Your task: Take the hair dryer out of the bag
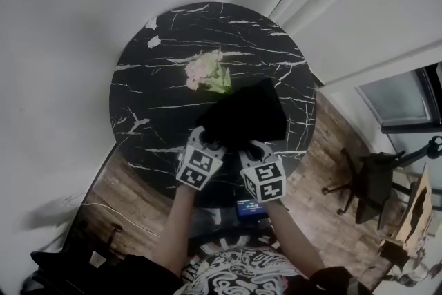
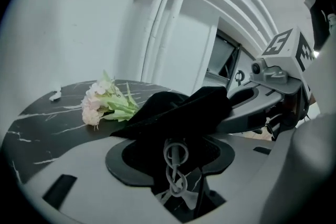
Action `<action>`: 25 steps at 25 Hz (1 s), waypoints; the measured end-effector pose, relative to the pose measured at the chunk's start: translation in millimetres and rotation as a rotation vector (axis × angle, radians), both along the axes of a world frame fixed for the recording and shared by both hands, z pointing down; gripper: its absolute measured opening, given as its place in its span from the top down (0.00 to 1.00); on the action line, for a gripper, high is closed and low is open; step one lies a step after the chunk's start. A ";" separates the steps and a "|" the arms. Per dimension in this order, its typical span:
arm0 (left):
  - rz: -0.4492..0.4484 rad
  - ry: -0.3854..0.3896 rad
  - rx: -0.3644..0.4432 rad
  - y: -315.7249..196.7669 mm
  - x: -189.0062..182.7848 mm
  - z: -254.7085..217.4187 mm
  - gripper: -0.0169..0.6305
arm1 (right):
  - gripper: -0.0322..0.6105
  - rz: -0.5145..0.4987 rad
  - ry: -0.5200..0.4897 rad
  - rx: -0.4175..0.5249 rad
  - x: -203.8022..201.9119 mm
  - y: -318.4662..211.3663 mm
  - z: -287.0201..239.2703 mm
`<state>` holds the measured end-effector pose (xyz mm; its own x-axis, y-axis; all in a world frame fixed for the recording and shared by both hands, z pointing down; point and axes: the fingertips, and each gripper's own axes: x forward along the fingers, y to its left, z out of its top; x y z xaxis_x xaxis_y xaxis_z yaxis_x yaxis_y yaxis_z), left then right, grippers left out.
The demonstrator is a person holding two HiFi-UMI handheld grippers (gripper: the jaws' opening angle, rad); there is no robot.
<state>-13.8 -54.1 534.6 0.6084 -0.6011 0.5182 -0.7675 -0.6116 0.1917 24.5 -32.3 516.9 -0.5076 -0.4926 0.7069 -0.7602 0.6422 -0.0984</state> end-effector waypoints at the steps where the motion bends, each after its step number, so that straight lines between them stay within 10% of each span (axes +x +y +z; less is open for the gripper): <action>1: 0.003 -0.012 0.013 -3.1 1.7 -1.6 0.64 | 0.91 0.005 -0.002 -0.003 2.1 -1.1 0.5; 9: 0.100 -0.156 -0.024 -9.4 14.6 22.2 0.48 | 0.91 0.082 -0.037 -0.037 25.4 -20.1 3.5; 25: 0.194 -0.253 -0.110 -5.7 37.5 64.7 0.54 | 0.91 -0.010 -0.027 -0.085 27.6 -6.4 5.8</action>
<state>23.7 -59.9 599.3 0.5501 -0.4187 0.7226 -0.6702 -0.7375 0.0829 52.1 -38.7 522.8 -0.5312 -0.4266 0.7320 -0.7504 0.6380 -0.1728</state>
